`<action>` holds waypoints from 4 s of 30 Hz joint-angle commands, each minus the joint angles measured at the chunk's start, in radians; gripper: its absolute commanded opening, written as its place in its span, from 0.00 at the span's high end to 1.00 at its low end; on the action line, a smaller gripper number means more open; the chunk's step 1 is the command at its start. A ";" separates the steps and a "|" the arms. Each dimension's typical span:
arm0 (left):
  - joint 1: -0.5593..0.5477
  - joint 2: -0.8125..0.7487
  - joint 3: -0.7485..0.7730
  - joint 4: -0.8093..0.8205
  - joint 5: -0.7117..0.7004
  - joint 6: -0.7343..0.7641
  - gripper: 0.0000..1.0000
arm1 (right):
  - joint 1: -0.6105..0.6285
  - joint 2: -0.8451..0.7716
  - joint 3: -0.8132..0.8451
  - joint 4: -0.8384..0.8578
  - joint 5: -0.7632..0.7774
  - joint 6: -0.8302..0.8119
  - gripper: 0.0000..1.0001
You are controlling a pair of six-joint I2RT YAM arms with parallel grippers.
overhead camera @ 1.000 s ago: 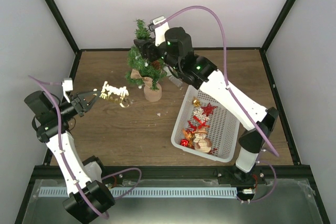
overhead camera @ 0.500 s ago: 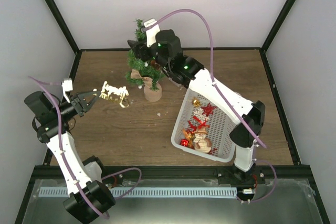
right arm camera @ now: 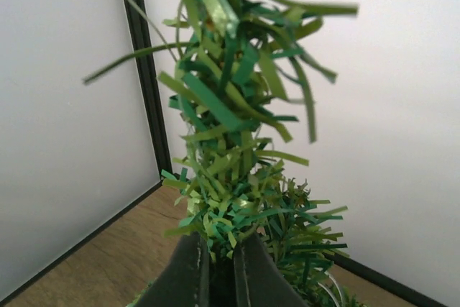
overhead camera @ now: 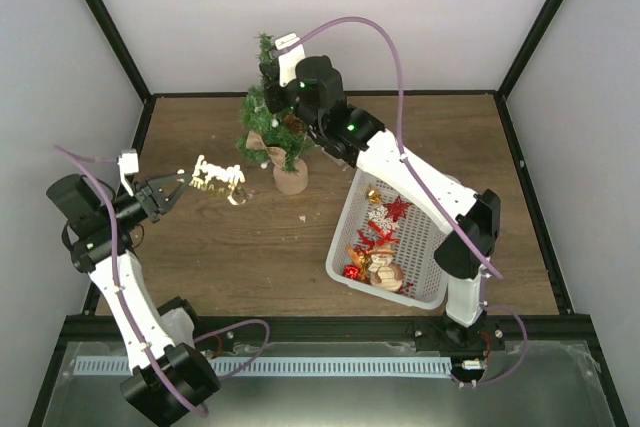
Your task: Decorate the small christmas tree
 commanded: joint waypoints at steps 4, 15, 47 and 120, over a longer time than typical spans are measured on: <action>0.007 -0.008 -0.012 0.027 0.133 -0.009 1.00 | -0.026 -0.041 0.016 0.029 -0.060 -0.012 0.99; 0.007 -0.007 -0.011 0.030 0.138 -0.009 1.00 | -0.163 -0.149 -0.047 0.027 -0.562 -0.061 0.99; 0.007 -0.044 -0.039 0.062 0.167 -0.011 1.00 | -0.240 -0.277 -0.128 -0.158 -1.315 -0.444 0.97; -0.579 0.487 0.572 -0.115 0.229 0.484 1.00 | -0.240 -0.767 -0.783 0.258 -0.783 0.015 0.03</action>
